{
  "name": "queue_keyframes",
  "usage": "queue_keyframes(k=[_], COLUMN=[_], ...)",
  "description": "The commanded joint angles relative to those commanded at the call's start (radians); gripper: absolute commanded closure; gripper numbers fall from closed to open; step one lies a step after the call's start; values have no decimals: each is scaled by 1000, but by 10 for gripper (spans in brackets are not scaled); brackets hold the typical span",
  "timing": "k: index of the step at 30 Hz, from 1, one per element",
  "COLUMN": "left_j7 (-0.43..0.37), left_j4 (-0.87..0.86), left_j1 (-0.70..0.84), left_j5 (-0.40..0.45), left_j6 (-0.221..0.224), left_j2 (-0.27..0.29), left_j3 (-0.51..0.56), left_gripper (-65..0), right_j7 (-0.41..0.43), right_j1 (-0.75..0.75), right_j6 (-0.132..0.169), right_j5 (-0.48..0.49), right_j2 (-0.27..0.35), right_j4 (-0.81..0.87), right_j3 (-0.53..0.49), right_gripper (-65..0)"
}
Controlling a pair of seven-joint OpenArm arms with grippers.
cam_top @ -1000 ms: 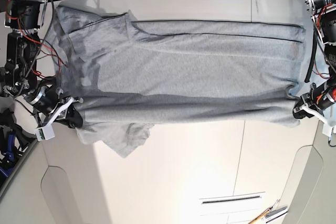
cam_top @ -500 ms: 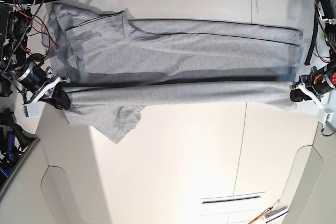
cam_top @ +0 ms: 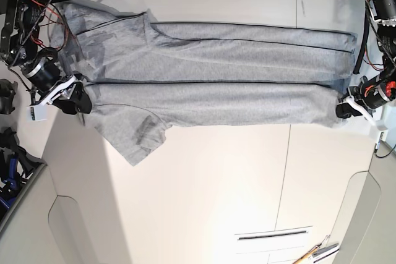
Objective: Fold the T-shirt properly
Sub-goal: 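Fold the hem-side edge over toward the first fold with both grippers, then regrasp the sleeve corner with the right gripper and pull it inward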
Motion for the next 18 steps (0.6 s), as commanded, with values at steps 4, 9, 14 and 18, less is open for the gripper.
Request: queue_keyframes(k=[4,9,14,18], left_j7=[0,0,0,0], left_j4=[0,0,0,0], left_j1=[0,0,0,0], left_j5=[0,0,-1,0], left_j6=[0,0,0,0], left_j2=[0,0,0,0], left_j3=[0,0,0,0], left_gripper=[0,0,0,0], right_j7=[7,26,77,89], right_j1=[39,113,233,341], right_j6=[-5,-27,-27,-15], right_j5=[-2,-77,-132,-146], right_j2=[0,-14,-37,-39], right_j4=[0,-16,-179,-352], right_j3=[47,54,44,43], right_gripper=[-281,-281,-352,-352])
